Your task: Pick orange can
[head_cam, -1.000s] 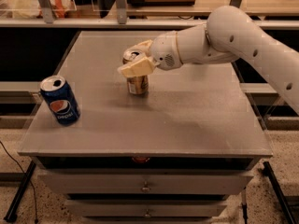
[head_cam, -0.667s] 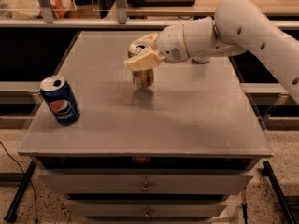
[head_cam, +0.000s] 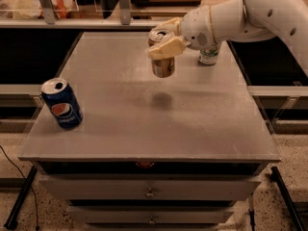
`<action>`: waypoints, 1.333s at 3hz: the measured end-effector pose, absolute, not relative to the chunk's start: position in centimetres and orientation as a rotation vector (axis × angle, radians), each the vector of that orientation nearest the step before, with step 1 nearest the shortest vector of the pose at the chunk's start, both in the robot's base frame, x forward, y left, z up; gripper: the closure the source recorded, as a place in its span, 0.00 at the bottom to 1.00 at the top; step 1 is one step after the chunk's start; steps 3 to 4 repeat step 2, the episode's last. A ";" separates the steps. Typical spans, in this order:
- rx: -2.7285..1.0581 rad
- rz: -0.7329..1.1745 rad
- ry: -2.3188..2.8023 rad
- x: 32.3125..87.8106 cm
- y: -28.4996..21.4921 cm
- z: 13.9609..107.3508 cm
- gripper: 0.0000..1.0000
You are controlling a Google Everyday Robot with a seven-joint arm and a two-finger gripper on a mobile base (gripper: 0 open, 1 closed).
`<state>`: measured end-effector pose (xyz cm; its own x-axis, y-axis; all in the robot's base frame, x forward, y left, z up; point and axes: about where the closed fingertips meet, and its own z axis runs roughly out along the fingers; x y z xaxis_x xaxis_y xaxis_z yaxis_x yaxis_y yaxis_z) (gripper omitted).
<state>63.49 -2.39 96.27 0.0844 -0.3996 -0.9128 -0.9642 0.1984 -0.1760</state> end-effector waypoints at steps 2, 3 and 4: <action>-1.387 0.790 1.475 64.2 -4.7 97.3 1.00; -1.387 0.790 1.475 64.2 -4.7 97.3 1.00; -1.387 0.790 1.475 64.2 -4.7 97.3 1.00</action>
Offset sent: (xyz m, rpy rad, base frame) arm 0.0103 -0.0406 0.0178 0.0252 0.0535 0.0698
